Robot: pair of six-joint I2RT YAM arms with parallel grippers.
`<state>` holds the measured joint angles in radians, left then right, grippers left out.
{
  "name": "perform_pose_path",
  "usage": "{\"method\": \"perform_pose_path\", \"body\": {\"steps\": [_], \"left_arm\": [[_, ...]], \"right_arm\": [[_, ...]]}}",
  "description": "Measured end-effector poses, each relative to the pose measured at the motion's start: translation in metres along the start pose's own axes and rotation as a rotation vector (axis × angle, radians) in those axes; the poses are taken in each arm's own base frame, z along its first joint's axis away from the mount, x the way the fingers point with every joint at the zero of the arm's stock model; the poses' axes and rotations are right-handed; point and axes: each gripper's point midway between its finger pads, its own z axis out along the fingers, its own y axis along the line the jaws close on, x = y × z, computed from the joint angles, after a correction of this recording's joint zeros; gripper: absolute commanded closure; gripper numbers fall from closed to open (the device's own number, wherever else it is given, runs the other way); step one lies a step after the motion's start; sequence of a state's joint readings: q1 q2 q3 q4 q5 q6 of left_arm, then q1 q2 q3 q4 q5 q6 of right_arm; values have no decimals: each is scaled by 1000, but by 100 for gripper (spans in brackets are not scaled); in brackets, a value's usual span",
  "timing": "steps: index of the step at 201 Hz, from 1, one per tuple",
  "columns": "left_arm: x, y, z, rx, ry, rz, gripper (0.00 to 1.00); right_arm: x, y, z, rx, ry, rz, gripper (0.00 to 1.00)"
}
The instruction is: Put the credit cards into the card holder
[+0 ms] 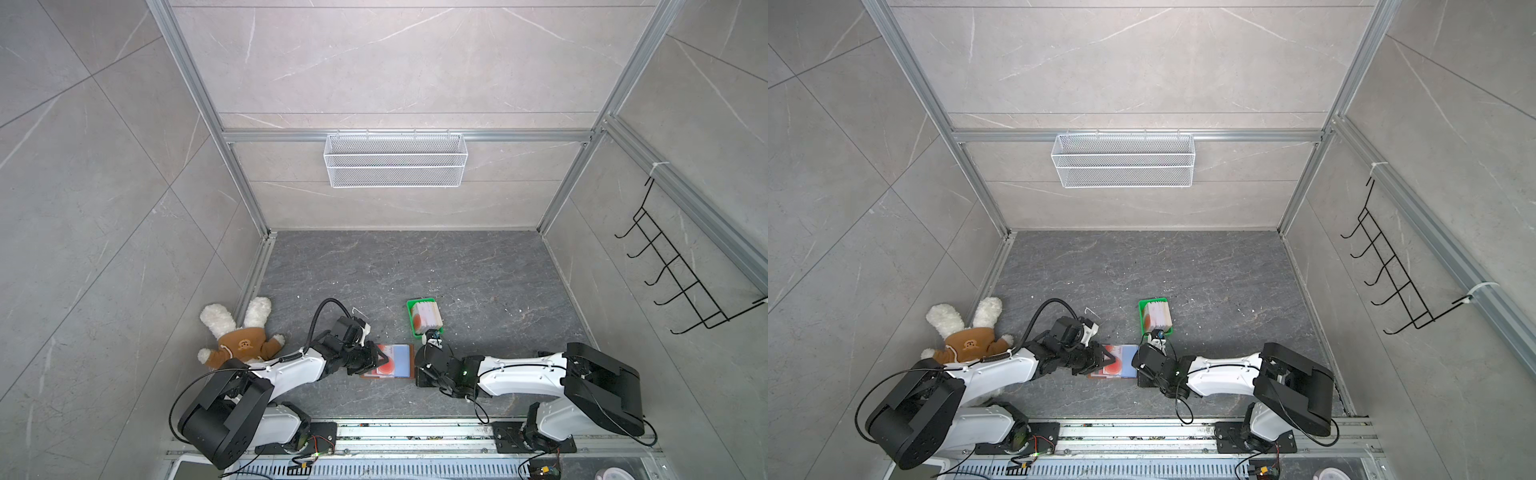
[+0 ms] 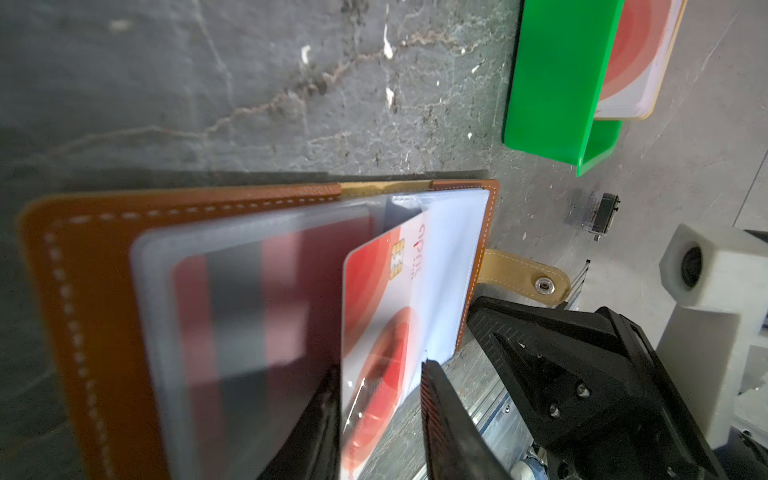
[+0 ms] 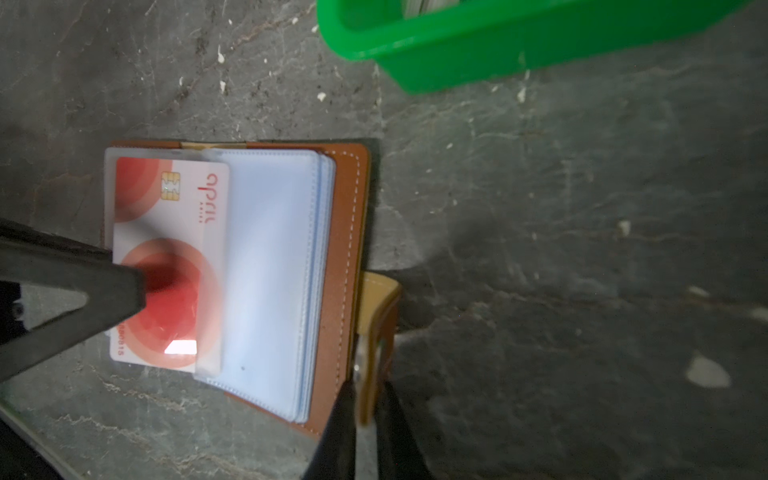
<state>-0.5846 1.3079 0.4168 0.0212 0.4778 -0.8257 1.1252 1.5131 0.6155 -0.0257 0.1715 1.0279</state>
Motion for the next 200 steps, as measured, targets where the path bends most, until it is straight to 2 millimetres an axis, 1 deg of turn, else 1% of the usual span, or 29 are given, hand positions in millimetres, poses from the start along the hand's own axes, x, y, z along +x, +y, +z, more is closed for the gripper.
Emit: {"method": "perform_pose_path", "body": {"steps": [61,150,182,200], "left_arm": [[-3,0,-6,-21,-27,0,59],[-5,8,-17,-98,-52,14,60],[-5,10,-15,-115,-41,19,61],[-6,10,-14,-118,-38,20,61]], "right_arm": [[-1,4,0,-20,-7,4,85],[-7,13,0,-67,-34,12,82],[-16,25,-2,-73,-49,15,80],[-19,28,0,-62,-48,14,80]]}}
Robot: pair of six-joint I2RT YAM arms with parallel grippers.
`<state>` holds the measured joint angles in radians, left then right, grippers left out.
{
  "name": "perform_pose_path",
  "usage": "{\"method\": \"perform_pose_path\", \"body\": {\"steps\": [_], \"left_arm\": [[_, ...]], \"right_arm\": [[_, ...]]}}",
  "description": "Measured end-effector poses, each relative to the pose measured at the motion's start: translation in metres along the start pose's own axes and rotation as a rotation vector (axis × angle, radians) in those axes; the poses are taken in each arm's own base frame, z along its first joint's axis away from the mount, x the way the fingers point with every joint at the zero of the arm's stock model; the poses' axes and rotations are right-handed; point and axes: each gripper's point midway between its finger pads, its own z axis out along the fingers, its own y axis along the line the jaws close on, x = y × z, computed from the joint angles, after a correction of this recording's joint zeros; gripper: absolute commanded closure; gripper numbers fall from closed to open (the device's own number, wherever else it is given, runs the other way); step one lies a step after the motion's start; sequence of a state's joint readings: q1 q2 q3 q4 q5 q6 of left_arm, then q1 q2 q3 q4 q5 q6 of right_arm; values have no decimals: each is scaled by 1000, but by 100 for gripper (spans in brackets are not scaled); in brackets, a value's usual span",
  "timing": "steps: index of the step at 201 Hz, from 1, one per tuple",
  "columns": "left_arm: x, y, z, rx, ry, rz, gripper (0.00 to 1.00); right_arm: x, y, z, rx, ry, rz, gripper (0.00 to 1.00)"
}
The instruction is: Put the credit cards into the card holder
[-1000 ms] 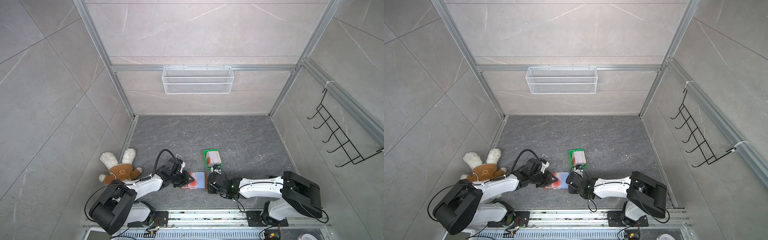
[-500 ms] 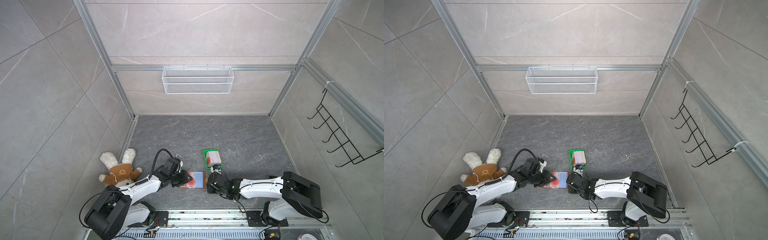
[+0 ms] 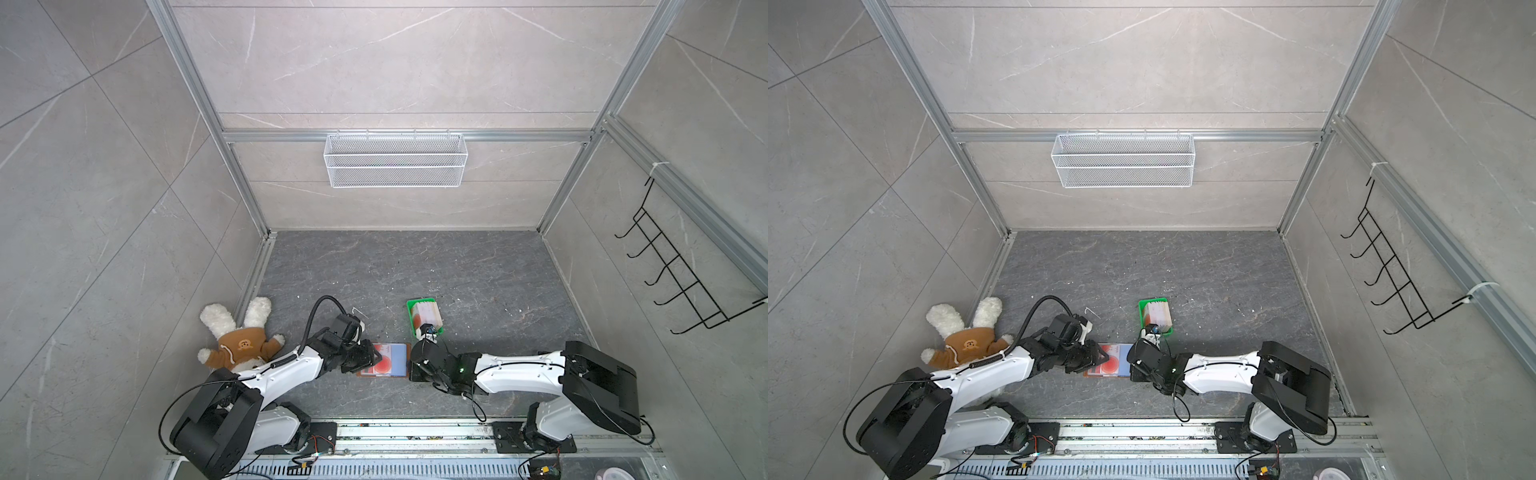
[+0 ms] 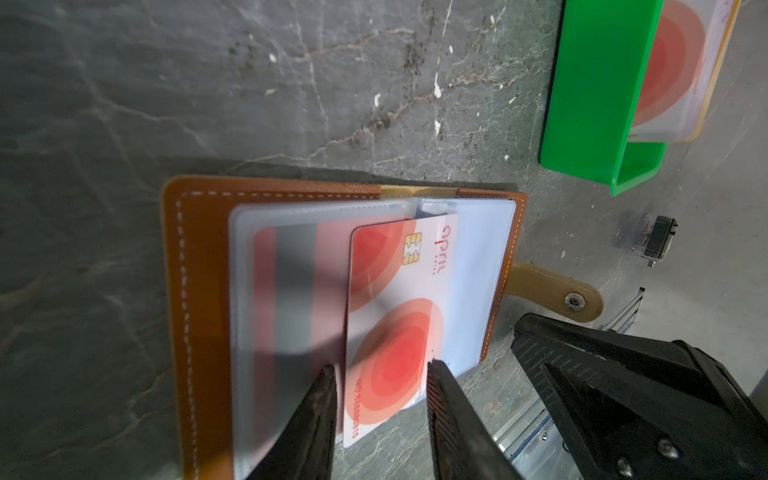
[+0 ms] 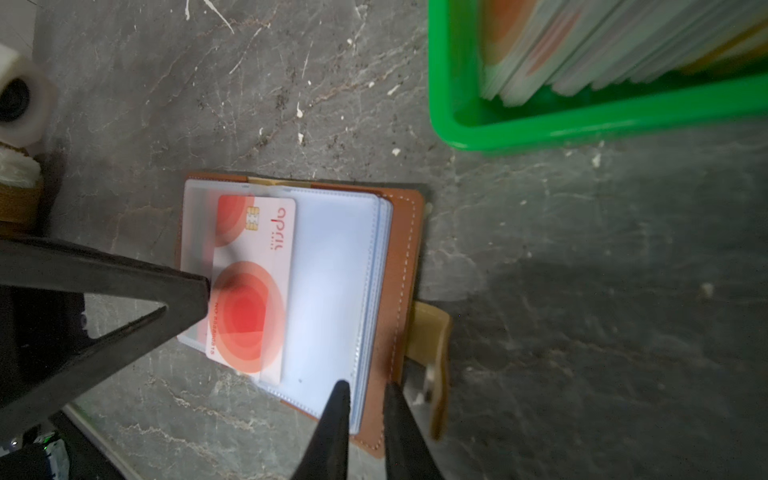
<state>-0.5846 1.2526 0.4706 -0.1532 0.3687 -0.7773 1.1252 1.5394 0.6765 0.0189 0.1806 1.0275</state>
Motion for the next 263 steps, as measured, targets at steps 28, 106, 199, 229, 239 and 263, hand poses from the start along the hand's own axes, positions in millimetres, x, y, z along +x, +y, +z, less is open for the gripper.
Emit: {"method": "perform_pose_path", "body": {"steps": [28,106,199,229,239,263], "left_arm": [[-1,-1,2,4,2,0,61],[-4,-8,7,41,6,8,62],[0,-13,10,96,19,-30,64],[0,-14,10,105,16,-36,64],[0,-14,10,109,16,-39,64],[0,-16,11,115,14,-43,65]], "right_arm": [[1,-3,4,26,7,-5,80],[7,-11,9,57,27,-12,82],[7,-11,10,57,27,-12,84],[7,-11,10,56,27,-11,84],[7,-11,10,56,27,-11,84],[7,-11,10,56,27,-12,85]]}}
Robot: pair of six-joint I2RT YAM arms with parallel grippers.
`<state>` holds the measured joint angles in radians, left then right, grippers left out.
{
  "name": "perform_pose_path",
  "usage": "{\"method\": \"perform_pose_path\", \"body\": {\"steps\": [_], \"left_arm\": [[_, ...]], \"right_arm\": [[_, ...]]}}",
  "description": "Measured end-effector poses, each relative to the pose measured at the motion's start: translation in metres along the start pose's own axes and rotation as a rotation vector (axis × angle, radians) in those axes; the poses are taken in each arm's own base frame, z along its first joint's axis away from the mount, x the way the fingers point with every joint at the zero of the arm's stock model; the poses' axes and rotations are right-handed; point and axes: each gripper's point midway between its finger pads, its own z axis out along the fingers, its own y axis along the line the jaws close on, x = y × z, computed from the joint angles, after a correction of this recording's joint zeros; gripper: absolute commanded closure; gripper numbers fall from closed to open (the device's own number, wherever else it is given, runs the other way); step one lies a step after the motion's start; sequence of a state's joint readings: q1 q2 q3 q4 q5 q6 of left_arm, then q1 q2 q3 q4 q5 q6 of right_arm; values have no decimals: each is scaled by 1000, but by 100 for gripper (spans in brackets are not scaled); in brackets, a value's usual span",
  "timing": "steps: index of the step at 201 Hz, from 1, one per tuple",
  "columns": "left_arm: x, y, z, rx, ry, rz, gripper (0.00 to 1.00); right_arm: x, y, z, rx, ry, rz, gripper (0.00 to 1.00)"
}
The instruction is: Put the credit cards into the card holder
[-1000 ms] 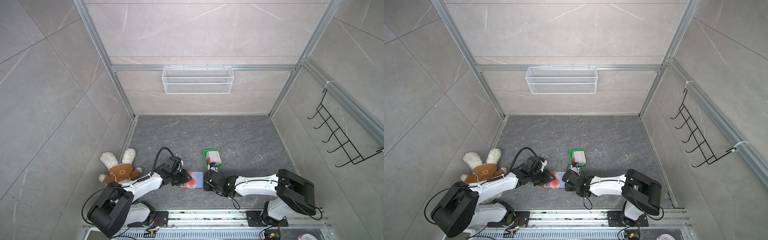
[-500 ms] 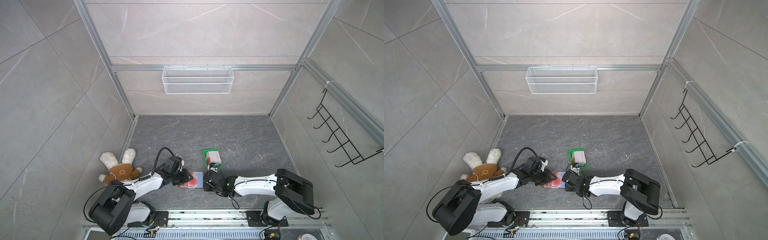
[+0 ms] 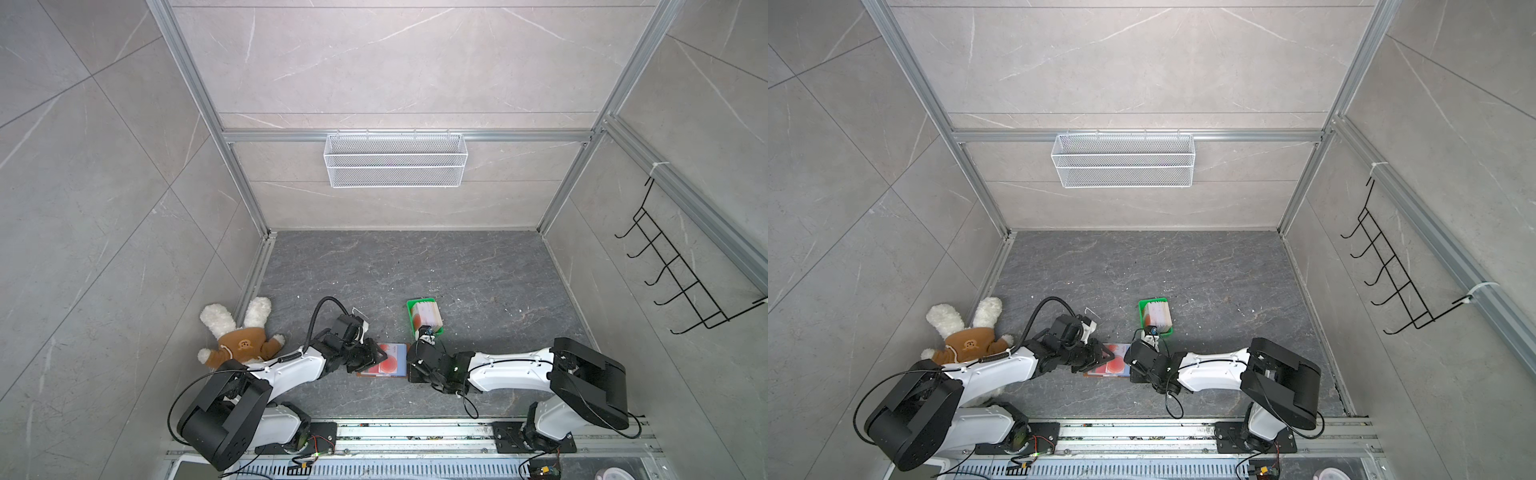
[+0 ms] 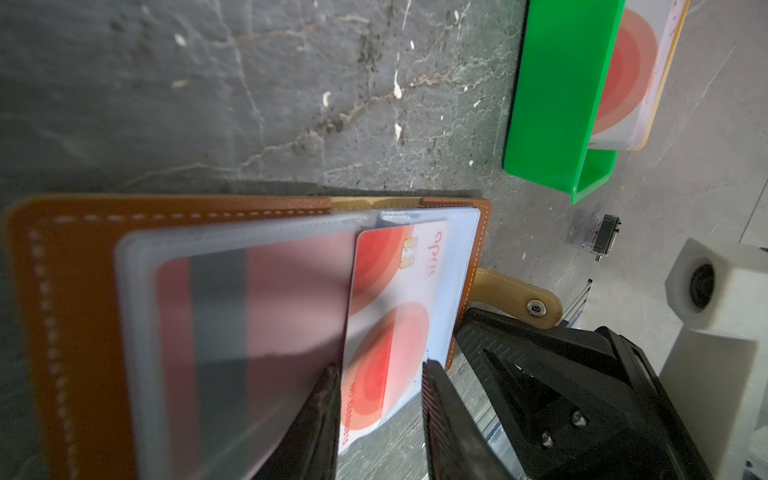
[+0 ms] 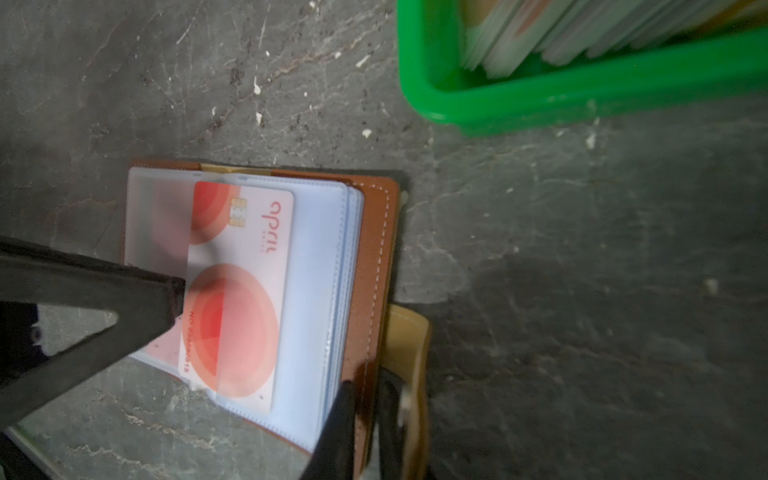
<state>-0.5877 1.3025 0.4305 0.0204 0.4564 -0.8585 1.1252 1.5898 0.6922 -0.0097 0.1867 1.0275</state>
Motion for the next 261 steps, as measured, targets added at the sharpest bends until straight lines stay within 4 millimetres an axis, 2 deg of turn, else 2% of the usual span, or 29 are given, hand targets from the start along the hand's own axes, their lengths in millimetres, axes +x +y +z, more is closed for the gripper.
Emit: {"method": "perform_pose_path", "body": {"steps": [172,261], "left_arm": [[9,-17,15,55,31,19,69],[3,2,2,-96,-17,28,69]], "right_arm": [[0,0,1,-1,0,0,85],[0,0,1,0,0,0,85]]}}
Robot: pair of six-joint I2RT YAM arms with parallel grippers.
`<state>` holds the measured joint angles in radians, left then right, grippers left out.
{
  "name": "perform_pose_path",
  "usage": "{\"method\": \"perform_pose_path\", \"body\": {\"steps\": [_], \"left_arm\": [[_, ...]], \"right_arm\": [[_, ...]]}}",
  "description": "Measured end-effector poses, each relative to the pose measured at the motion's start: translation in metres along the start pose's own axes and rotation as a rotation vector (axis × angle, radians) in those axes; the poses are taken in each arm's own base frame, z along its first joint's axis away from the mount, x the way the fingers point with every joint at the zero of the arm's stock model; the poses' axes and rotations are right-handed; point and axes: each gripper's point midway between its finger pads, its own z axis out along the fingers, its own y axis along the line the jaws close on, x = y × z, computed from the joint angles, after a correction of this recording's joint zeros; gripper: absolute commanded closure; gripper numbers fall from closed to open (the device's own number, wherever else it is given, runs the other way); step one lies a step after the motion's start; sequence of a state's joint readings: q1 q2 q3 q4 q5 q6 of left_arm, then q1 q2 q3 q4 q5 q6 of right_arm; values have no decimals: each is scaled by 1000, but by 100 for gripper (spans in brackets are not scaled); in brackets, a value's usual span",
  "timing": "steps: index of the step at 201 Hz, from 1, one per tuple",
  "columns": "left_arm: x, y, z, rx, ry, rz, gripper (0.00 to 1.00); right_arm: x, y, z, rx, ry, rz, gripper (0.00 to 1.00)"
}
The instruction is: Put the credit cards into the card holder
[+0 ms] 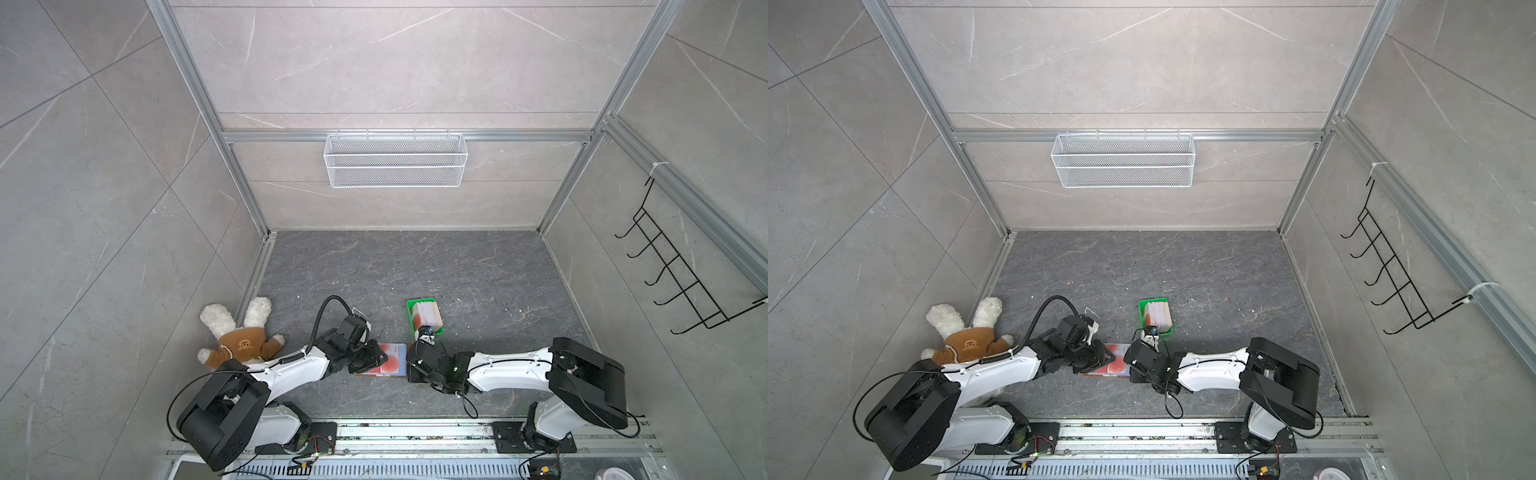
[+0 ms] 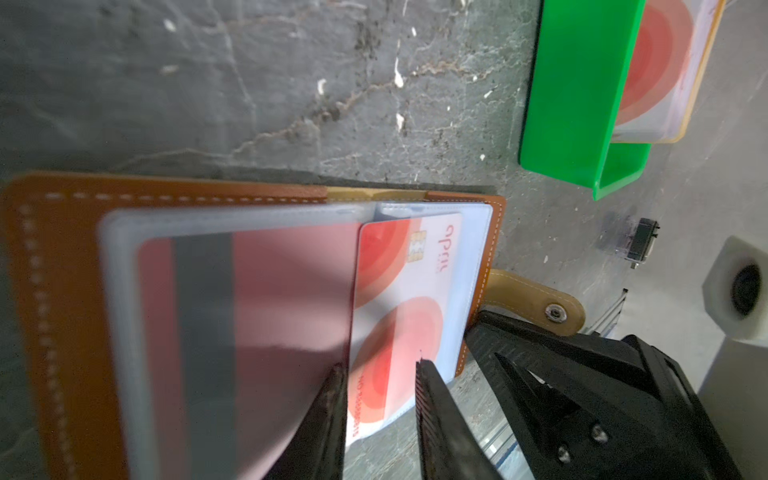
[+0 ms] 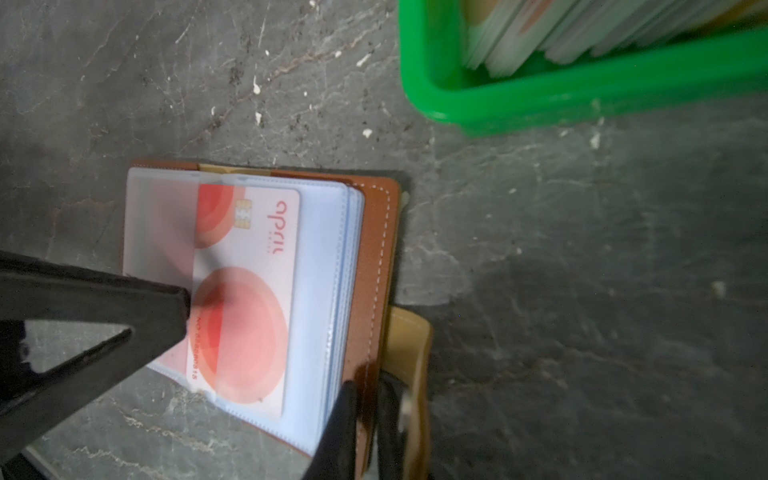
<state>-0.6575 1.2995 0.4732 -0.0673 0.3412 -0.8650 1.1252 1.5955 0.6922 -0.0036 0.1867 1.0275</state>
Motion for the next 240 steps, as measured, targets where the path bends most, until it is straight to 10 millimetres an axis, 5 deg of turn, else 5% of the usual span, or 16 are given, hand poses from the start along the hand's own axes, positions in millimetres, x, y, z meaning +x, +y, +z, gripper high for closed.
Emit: {"method": "perform_pose_path", "body": {"steps": [240], "left_arm": [[1,-20,19,64,46,41,73]], "right_arm": [[0,-2,1,13,0,-2,85]]}}
